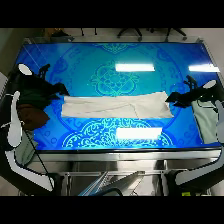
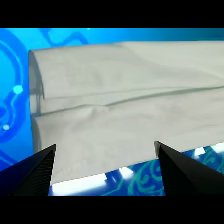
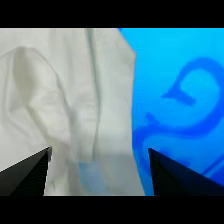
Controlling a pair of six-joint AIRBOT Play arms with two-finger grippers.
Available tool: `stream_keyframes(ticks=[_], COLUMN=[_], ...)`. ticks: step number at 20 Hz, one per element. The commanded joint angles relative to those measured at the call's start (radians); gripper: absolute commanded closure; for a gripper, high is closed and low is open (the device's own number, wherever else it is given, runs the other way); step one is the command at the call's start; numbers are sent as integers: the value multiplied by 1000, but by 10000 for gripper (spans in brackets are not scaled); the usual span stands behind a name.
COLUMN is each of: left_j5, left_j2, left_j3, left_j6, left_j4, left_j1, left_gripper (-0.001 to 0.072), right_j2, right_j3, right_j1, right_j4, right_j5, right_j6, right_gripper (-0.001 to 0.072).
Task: Fold the shirts.
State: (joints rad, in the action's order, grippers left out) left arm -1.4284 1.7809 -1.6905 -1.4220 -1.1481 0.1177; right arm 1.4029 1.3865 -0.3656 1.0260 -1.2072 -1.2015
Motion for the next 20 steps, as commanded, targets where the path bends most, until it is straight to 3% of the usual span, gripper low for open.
stream_keyframes(ticks=[1, 8, 9, 12, 13, 14, 16, 18, 20], left_j5=[-9, 26, 34, 85, 110, 136, 168, 183, 182], left_j2=[-30, -32, -32, -32, -31, -29, -10, 32, 85], left_j3=[-10, -10, -10, -10, -10, -8, -8, -9, -8], left_j6=[-6, -8, -8, -7, -7, -7, -7, -8, -8], left_j4=[5, 105, 105, 104, 104, 104, 103, 105, 105], left_j1=[-7, -69, -90, -169, -201, -238, -310, -381, -455], left_gripper=[16, 17, 74, 646, 693, 693, 693, 693, 693], right_j2=[34, 123, 126, 126, 126, 126, 126, 126, 126], right_j3=[0, 0, 0, 0, 0, 0, 0, 0, 0], right_j1=[-8, -5, -5, -6, -6, -6, -6, -6, -6], right_j4=[-81, -142, -169, -204, -204, -207, -220, -219, -220], right_j5=[-29, -35, -36, -36, -40, -52, -77, -85, -87], right_j6=[55, 120, 129, 141, 141, 158, 178, 182, 182], right_gripper=[2, 3, 4, 14, 84, 257, 332, 614, 684])
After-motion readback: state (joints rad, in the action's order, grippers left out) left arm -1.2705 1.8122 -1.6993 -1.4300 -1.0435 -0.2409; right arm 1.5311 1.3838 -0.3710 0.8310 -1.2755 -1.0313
